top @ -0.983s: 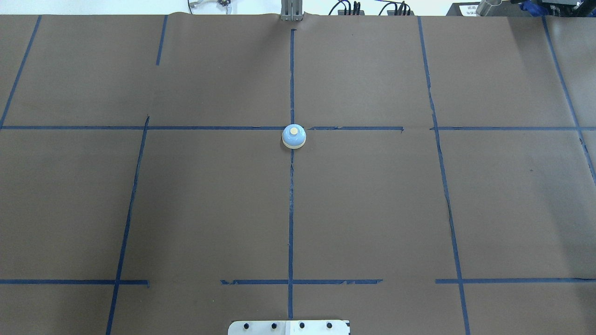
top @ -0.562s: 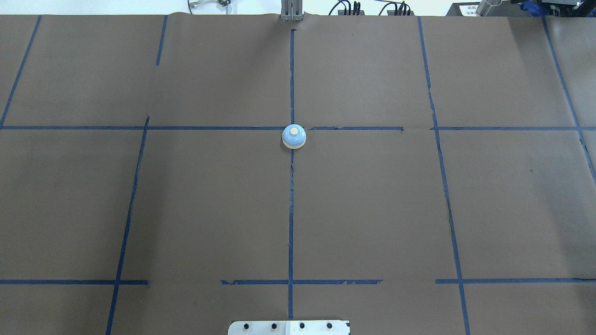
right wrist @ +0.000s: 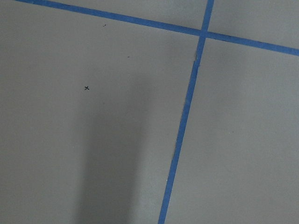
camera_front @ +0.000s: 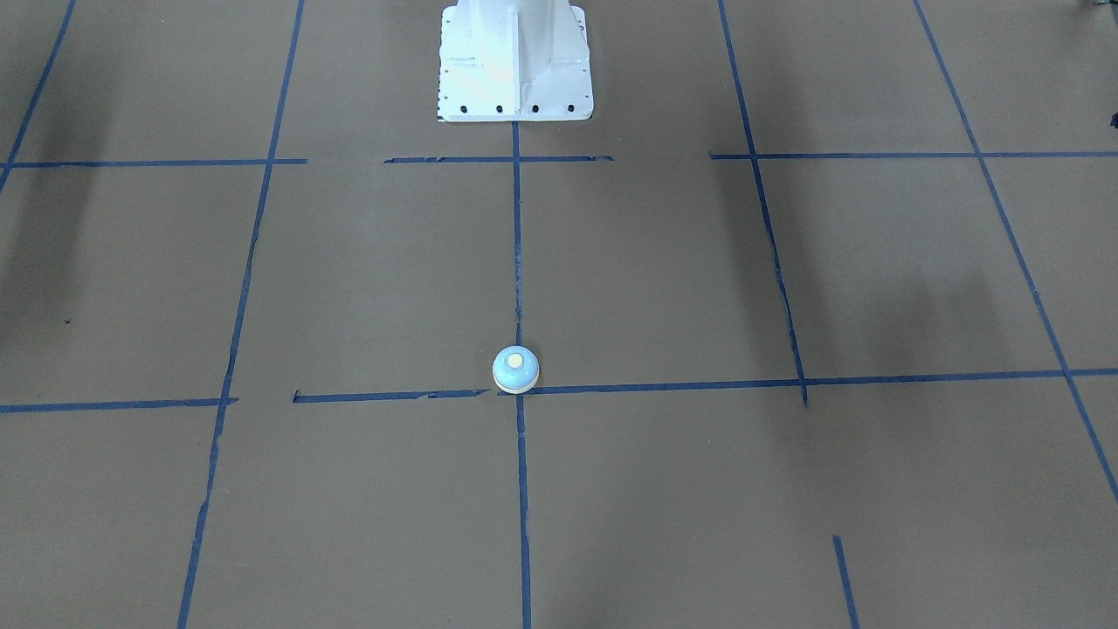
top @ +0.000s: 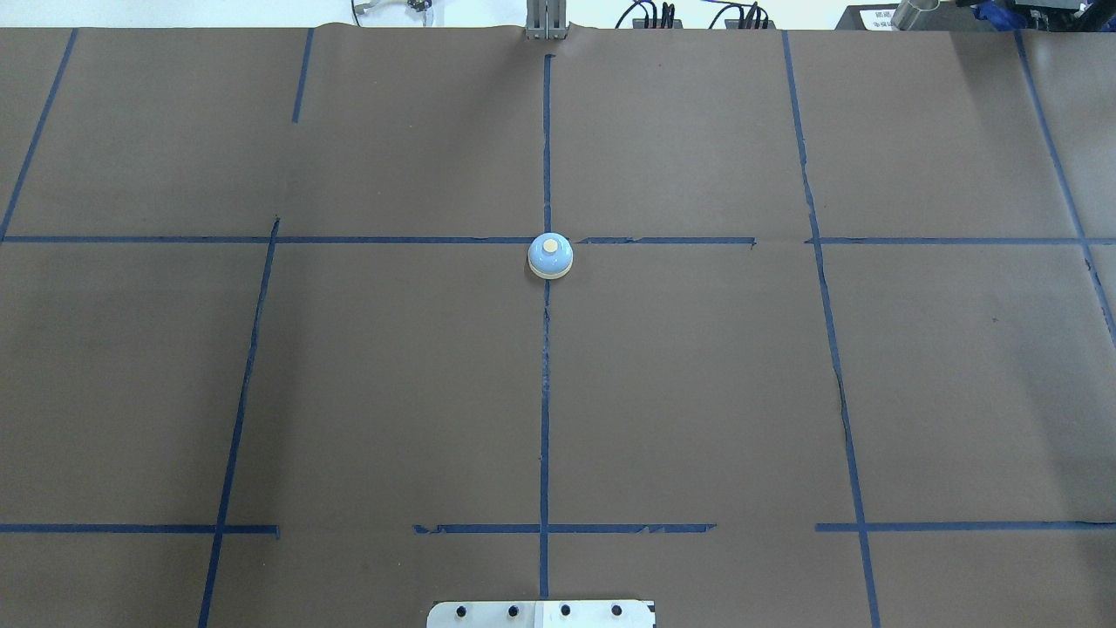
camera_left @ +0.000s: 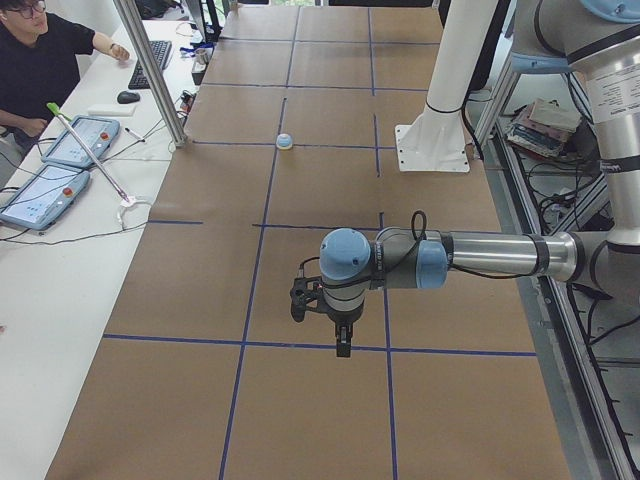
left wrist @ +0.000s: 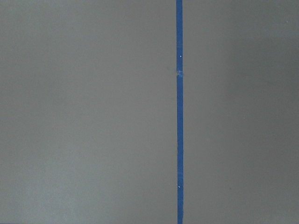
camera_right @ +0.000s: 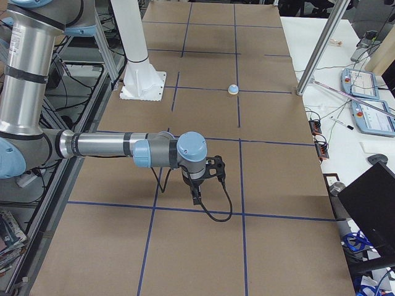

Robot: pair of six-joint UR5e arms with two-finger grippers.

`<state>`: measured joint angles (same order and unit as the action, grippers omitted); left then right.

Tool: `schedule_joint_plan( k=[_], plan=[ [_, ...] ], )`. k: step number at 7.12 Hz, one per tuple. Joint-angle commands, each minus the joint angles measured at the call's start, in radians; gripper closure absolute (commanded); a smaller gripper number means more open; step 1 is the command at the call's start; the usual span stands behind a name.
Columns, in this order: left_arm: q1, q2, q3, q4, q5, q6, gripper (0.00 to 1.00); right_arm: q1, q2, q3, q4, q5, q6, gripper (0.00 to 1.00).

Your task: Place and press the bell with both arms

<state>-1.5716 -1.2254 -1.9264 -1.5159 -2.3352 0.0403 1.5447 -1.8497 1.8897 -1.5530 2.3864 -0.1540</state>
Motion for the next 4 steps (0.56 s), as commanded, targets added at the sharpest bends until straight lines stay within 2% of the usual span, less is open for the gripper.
schedule_joint_plan(
  k=[1,4],
  plan=[
    [-0.001,0.015,-0.005,0.0,-0.001,0.001,0.0,0.0,0.009,0.008,0.002,0.008,-0.001,0.0],
    [-0.001,0.015,-0.008,0.0,-0.001,0.001,0.0,0.0,0.023,0.044,-0.004,0.011,-0.001,0.0]
  ],
)
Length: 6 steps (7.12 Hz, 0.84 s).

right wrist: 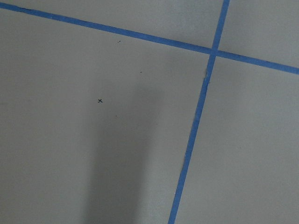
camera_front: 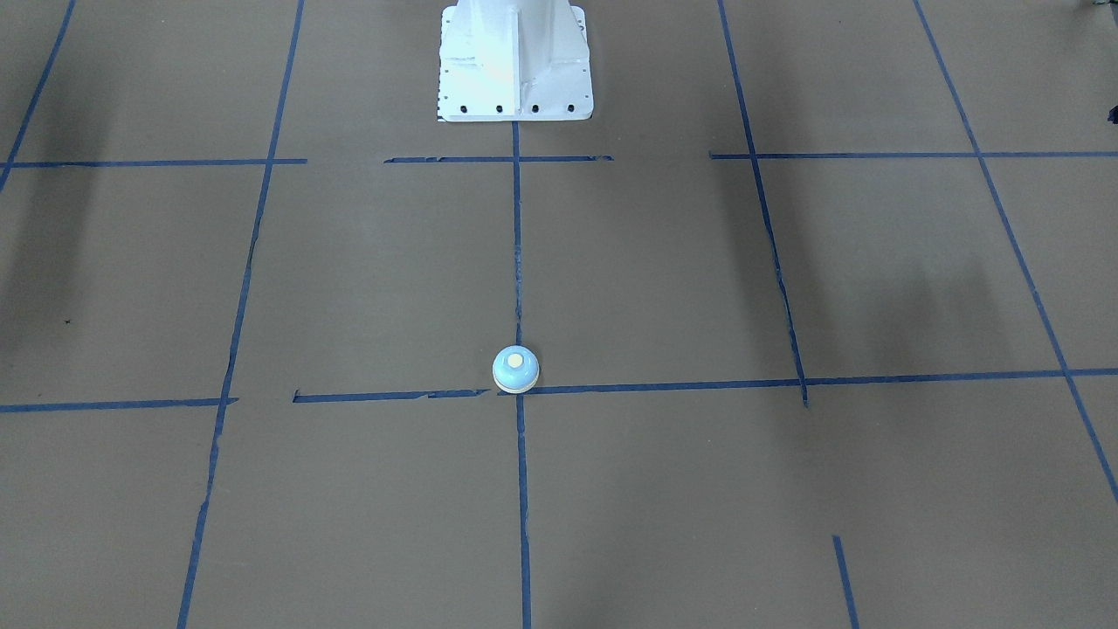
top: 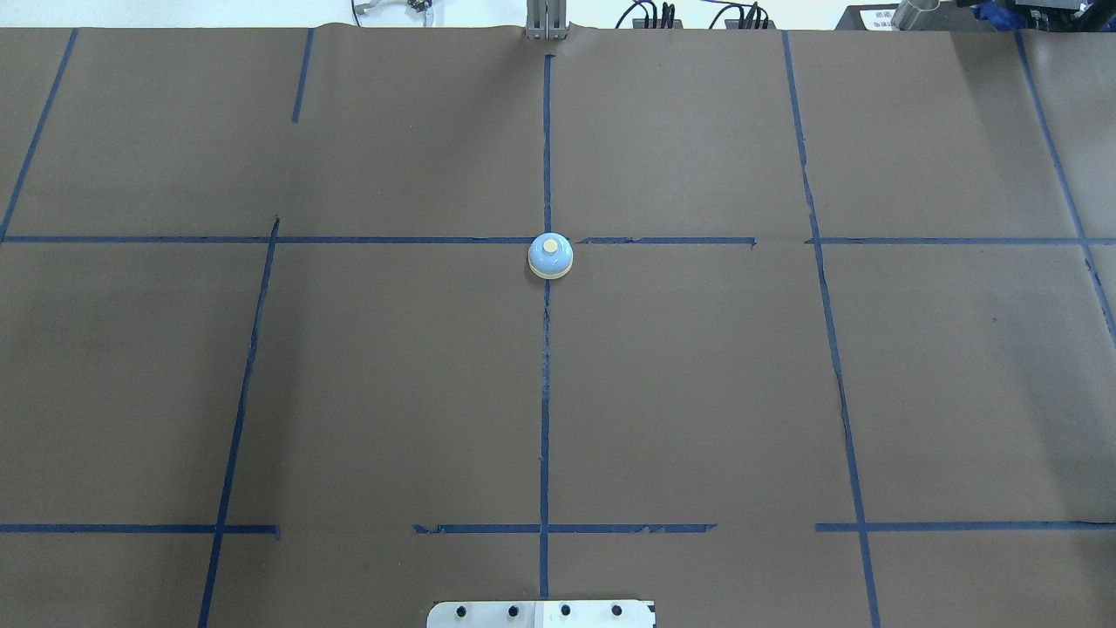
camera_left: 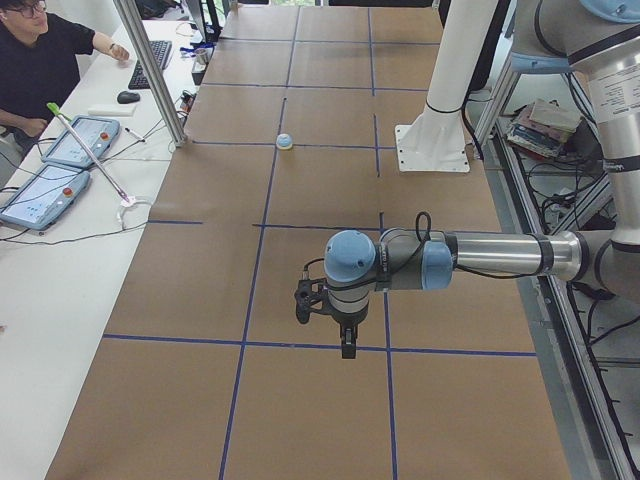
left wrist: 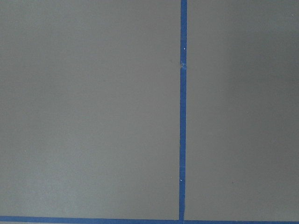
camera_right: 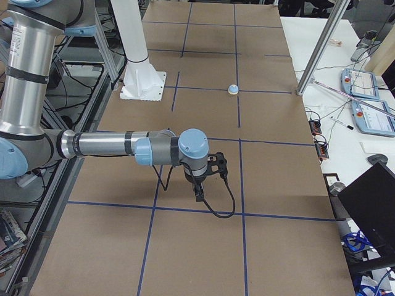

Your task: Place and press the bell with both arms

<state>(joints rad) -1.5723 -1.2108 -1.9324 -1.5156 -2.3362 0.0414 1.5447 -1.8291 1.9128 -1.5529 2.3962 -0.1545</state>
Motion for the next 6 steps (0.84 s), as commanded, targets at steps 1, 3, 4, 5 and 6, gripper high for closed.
schedule_joint_plan(
  k=[1,3,4,5,6],
  plan=[
    [0.0,0.0,-0.002,0.0,0.0,0.0,0.0,-0.011,0.002,0.022,-0.004,0.0,0.0,0.0],
    [0.002,0.0,0.006,0.0,0.0,0.0,0.0,-0.017,-0.018,0.008,-0.009,-0.014,-0.003,0.0],
    [0.002,0.0,0.004,0.0,0.0,0.0,0.0,-0.017,-0.021,-0.004,-0.009,-0.034,-0.002,0.0],
    [0.002,0.0,0.006,0.0,0.0,0.0,0.0,-0.017,-0.018,0.0,-0.009,-0.038,0.022,0.0],
    [0.002,0.0,0.006,0.0,0.0,0.0,0.0,-0.023,-0.007,0.012,0.016,-0.031,0.097,0.0]
  ],
)
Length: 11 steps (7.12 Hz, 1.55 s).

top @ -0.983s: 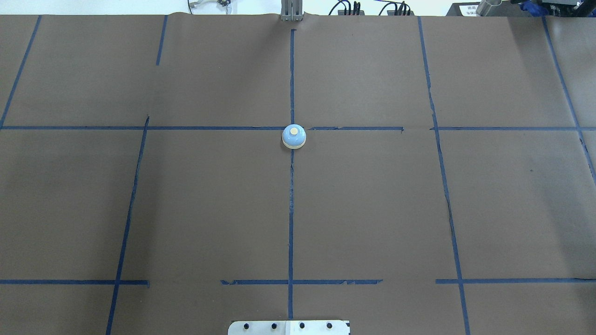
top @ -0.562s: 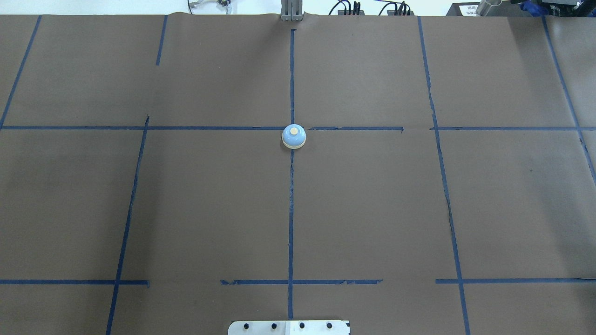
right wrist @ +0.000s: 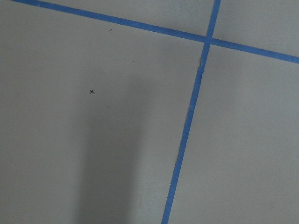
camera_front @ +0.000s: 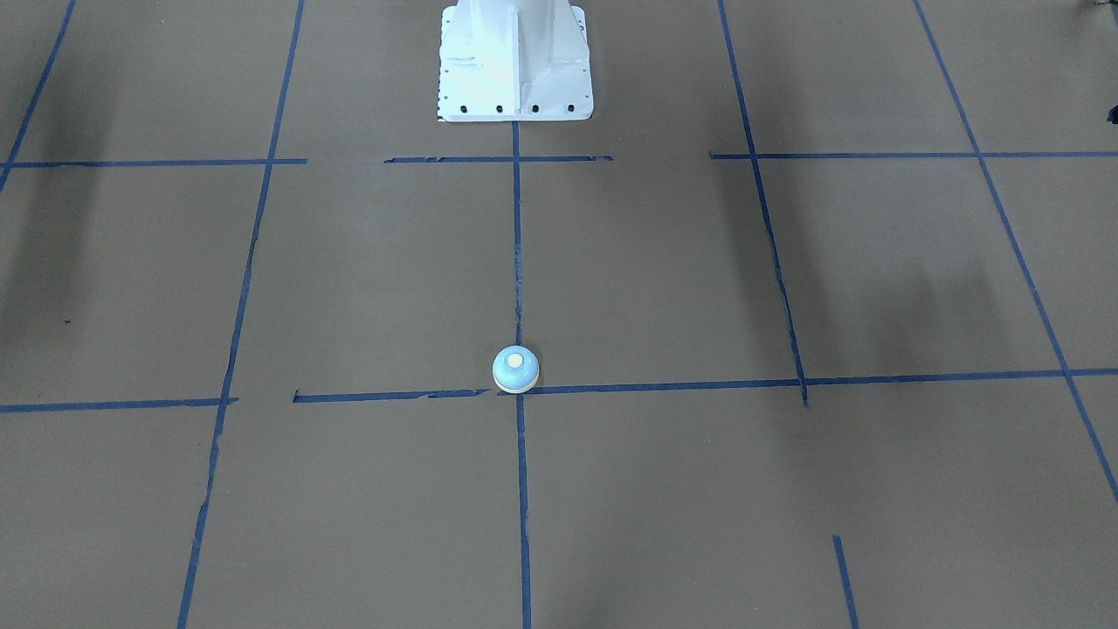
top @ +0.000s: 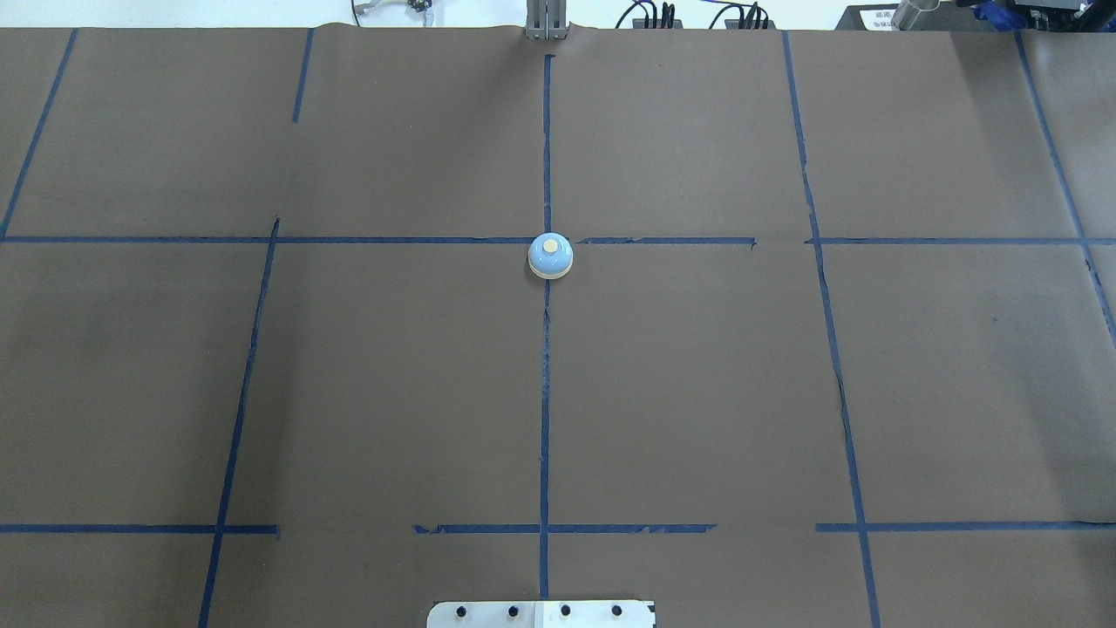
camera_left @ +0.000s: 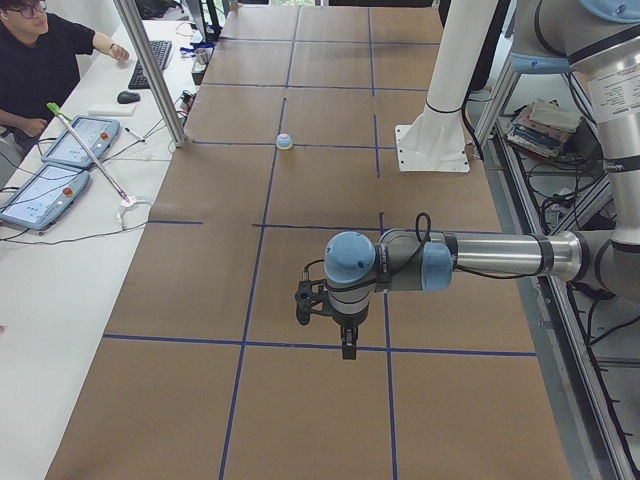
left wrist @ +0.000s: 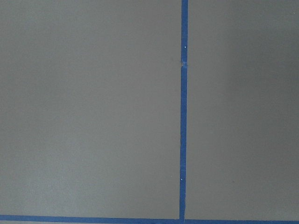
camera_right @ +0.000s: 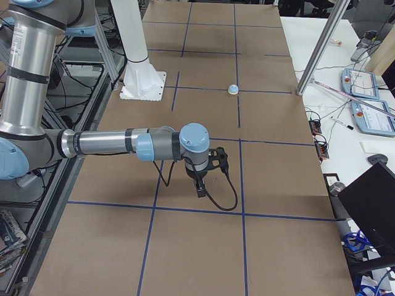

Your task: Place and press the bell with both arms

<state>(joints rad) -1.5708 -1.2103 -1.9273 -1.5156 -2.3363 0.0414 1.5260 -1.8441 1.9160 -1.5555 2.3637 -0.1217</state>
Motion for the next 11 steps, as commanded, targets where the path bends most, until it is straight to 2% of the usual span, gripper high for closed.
schedule_joint_plan(
  k=[1,2,3,4,5,6,7,8,9,11],
  plan=[
    [0.0,0.0,0.001,0.0,0.0,0.0,0.0,-0.041,0.043,0.014,0.087,0.008,0.076,0.0],
    [0.0,0.0,0.002,0.0,0.0,0.0,0.0,-0.108,0.121,0.014,0.077,0.028,0.112,0.0],
    [-0.001,0.0,0.001,0.0,0.0,0.0,0.0,-0.197,0.205,0.017,0.078,0.028,0.248,0.0],
    [0.0,0.0,0.001,0.0,0.0,0.0,0.0,-0.29,0.306,0.015,0.08,0.017,0.367,0.07],
    [0.0,0.0,0.001,0.0,0.0,0.0,0.0,-0.39,0.41,0.012,0.075,-0.003,0.51,0.24],
    [0.0,0.0,0.001,0.0,0.0,0.0,0.0,-0.528,0.516,0.008,0.074,-0.088,0.713,0.43],
    [0.0,0.0,0.001,0.0,-0.002,0.0,0.0,-0.69,0.624,-0.017,0.071,-0.244,0.919,0.61],
    [0.0,0.0,0.002,0.0,0.0,0.0,0.0,-0.787,0.796,-0.138,0.069,-0.324,1.097,0.82],
    [0.0,0.0,0.002,0.0,0.0,0.0,0.0,-0.846,0.977,-0.316,0.071,-0.375,1.181,0.98],
    [0.0,0.0,0.002,0.002,0.0,0.0,0.0,-0.897,1.231,-0.617,0.074,-0.448,1.252,1.0]
  ],
)
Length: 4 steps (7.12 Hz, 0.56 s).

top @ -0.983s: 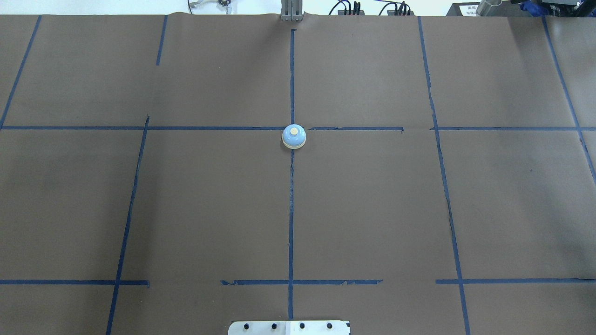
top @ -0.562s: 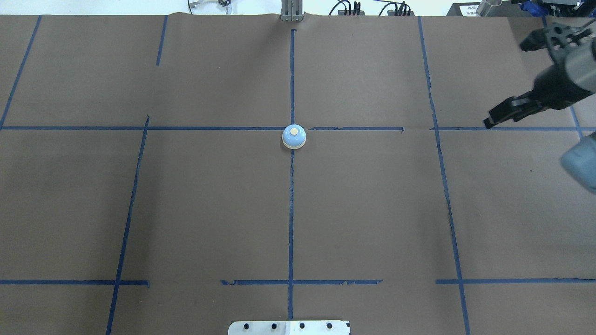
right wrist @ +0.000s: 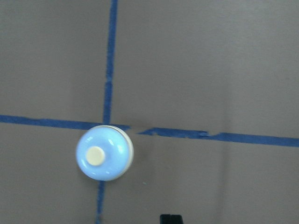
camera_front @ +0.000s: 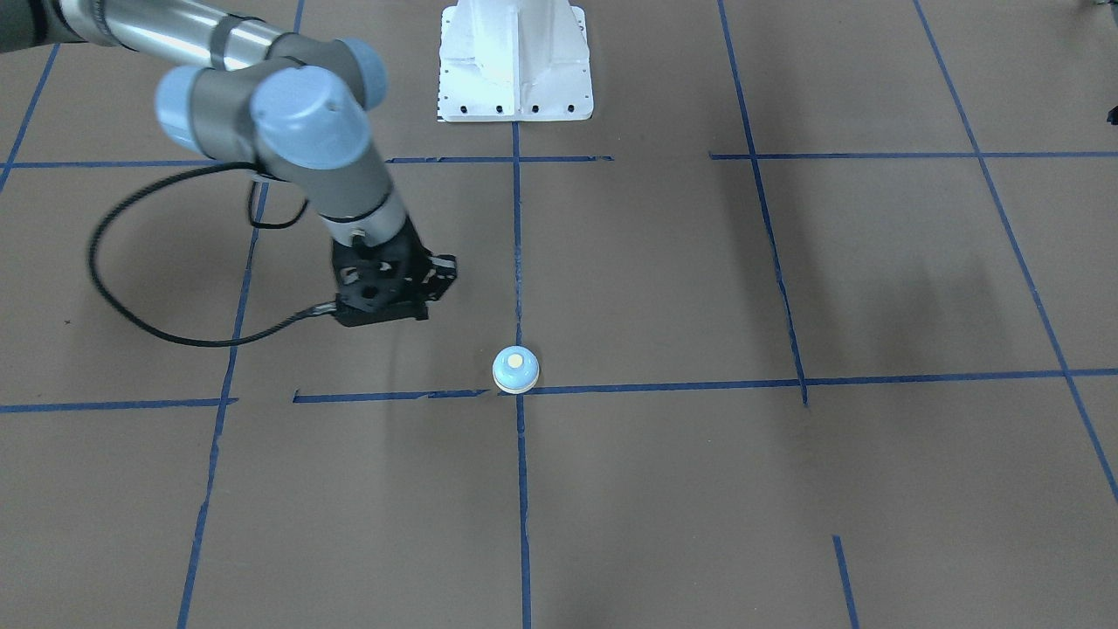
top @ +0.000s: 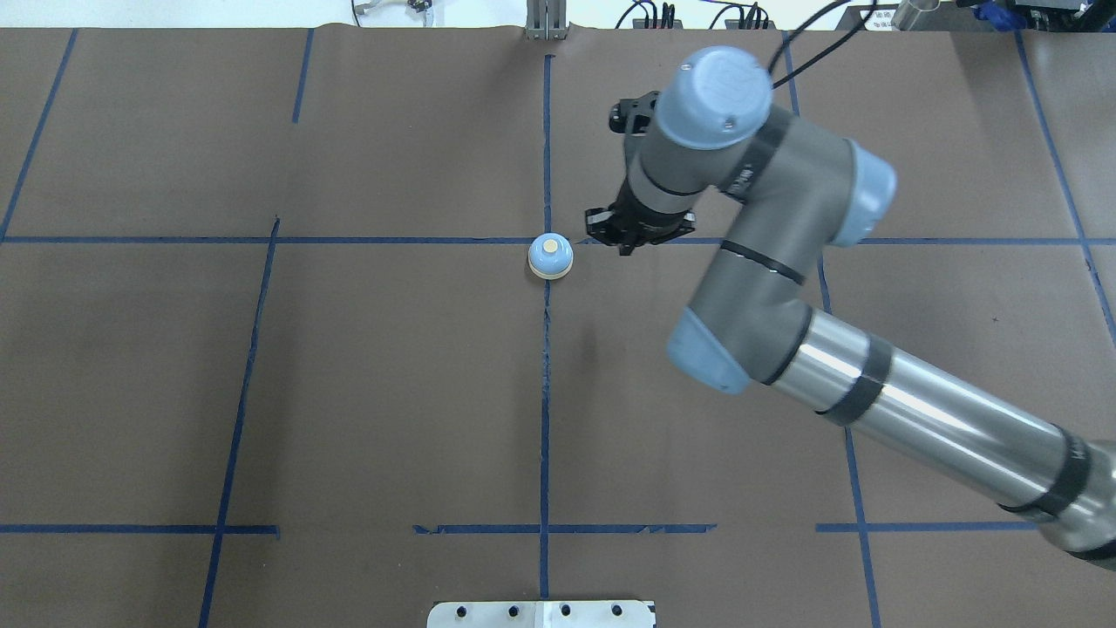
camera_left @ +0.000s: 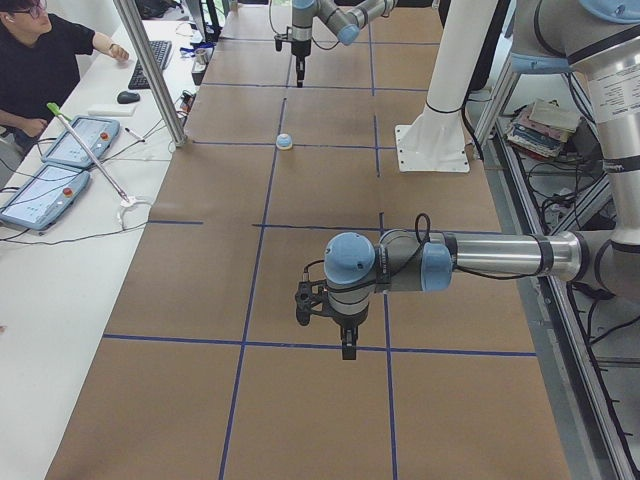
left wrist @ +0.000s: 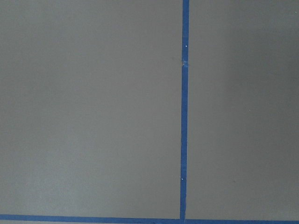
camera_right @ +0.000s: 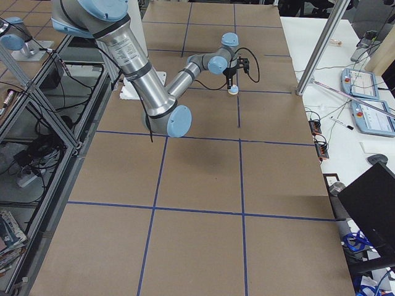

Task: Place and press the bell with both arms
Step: 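Move the right gripper over the bell's top button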

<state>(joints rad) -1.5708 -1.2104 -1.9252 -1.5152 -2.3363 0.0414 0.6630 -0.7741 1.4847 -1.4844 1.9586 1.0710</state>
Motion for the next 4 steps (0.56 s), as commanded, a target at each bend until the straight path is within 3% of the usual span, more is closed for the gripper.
schedule_joint_plan(
  k=[1,2,4],
  plan=[
    [0.0,0.0,0.0,0.001,0.0,0.0,0.0,-0.043,0.258,-0.319,0.006,-0.05,0.075,1.0],
    [0.0,0.0,0.0,0.001,-0.001,0.0,0.0,-0.06,0.283,-0.372,0.009,-0.094,0.083,1.0],
    [0.0,0.0,0.0,0.001,-0.003,0.0,0.0,-0.062,0.274,-0.376,0.003,-0.101,0.07,1.0]
  ],
)
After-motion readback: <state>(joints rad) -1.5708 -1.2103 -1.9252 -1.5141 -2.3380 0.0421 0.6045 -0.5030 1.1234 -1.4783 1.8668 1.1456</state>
